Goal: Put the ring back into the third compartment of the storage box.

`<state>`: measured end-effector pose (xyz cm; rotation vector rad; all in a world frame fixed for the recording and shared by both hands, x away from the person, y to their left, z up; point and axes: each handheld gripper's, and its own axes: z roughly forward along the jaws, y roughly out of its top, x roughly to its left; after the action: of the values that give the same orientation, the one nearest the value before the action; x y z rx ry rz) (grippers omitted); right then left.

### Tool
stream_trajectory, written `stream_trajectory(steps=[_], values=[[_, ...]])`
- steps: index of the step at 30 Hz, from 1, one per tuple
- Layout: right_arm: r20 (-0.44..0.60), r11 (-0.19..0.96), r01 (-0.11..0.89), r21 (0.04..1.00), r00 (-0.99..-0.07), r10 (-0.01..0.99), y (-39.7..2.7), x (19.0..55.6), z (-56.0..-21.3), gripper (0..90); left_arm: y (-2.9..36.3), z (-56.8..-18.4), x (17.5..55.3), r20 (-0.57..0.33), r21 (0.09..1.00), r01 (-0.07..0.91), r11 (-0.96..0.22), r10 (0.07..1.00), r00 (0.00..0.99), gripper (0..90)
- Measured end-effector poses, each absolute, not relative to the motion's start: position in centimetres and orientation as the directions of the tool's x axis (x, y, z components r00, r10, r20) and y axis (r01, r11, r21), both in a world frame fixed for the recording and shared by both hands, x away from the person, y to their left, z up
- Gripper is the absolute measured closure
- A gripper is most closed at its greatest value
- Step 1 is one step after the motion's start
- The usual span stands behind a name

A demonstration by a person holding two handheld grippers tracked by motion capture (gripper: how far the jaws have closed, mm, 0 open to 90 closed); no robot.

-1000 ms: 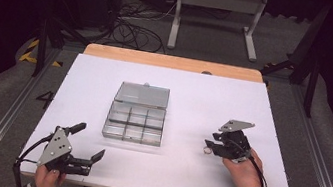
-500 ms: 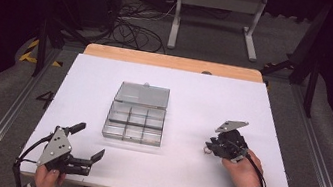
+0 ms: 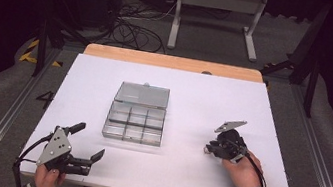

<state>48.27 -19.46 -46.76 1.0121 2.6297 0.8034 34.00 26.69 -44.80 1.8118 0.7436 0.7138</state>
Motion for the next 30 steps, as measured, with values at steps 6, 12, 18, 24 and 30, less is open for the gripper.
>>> stream_trajectory(steps=[6,12,18,24,30], values=[[0.0,0.616,0.561,0.553,-0.739,0.673,-19.43,48.22,-46.83,80.8,26.69,-44.79,33.97,0.134,0.938,0.166,-0.305,0.759,0.637,3.5],[-0.007,0.618,0.559,0.553,-0.738,0.674,-19.24,48.17,-47.0,84.4,26.73,-44.77,34.01,0.141,0.938,0.16,-0.308,0.759,0.635,3.5],[-0.009,0.614,0.559,0.557,-0.736,0.677,-19.23,48.08,-47.05,86.5,26.7,-44.78,33.97,0.135,0.938,0.165,-0.305,0.759,0.637,3.5],[-0.019,0.613,0.551,0.566,-0.735,0.678,-19.2,47.97,-46.95,86.6,26.7,-44.79,33.93,0.126,0.94,0.168,-0.296,0.761,0.636,3.4],[-0.033,0.598,0.53,0.602,-0.731,0.682,-19.49,47.62,-46.29,86.6,26.71,-44.78,33.92,0.127,0.94,0.169,-0.298,0.761,0.636,3.4]])
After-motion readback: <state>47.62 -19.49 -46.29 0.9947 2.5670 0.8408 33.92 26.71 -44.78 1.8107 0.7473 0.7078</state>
